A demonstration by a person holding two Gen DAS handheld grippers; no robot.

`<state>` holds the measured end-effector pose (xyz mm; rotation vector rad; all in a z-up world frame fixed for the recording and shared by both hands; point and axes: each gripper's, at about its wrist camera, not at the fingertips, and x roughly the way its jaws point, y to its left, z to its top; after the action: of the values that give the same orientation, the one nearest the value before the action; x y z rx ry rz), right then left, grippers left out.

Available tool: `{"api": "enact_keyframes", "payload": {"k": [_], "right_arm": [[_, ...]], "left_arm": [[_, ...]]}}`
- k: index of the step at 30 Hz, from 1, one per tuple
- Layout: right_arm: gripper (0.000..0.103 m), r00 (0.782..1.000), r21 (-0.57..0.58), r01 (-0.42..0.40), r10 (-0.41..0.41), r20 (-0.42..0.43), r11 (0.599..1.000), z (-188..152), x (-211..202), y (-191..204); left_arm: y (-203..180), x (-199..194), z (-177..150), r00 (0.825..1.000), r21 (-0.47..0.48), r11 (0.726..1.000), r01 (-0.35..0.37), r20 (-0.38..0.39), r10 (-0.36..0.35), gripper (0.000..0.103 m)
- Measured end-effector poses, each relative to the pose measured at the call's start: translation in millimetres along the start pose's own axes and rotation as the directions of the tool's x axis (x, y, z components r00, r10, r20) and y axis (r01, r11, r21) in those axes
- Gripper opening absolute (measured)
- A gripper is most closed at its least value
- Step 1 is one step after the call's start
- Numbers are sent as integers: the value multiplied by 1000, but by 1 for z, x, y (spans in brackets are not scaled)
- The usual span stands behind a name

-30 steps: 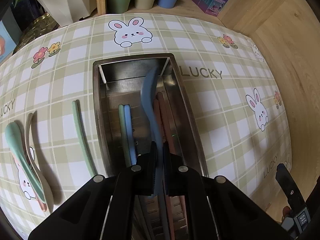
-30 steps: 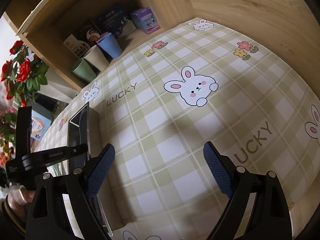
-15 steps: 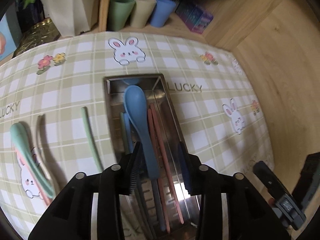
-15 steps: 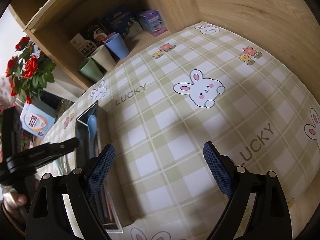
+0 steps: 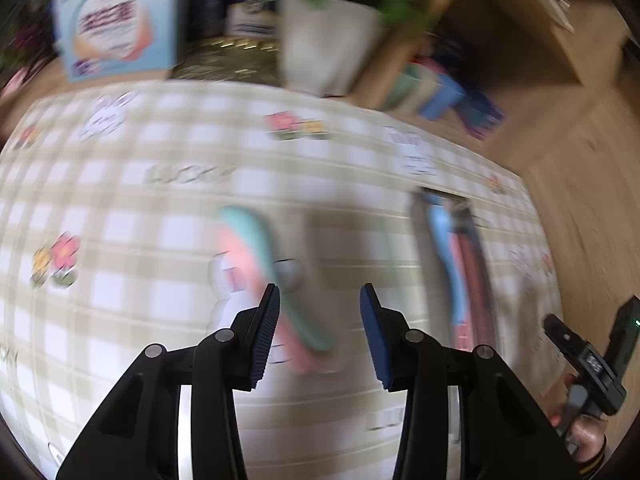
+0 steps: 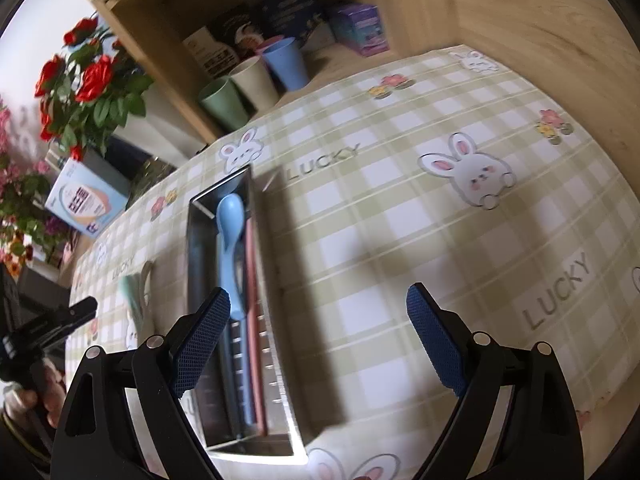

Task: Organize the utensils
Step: 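Grasp the pink spoon by its handle with the left tool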

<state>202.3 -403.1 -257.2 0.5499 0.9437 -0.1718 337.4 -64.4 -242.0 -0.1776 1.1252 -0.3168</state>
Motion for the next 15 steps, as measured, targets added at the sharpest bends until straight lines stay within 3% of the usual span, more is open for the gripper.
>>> {"api": "enact_keyframes", "payload": {"k": [4,11,15], "right_arm": [[87,999,-8,1,-1,-34,1000,-3,8,10],[87,998,-25,12,-13,-57,1000,-5,12,16],[87,998,-26,17,-19,-58,1000,-3,12,15]], "left_arm": [[25,6,-5,999,-53,998,-33,-10,33,40],[30,30,-7,1000,-105,994,-3,-28,1,20],[30,42,-8,999,-113,993,-19,-42,15,15]]}}
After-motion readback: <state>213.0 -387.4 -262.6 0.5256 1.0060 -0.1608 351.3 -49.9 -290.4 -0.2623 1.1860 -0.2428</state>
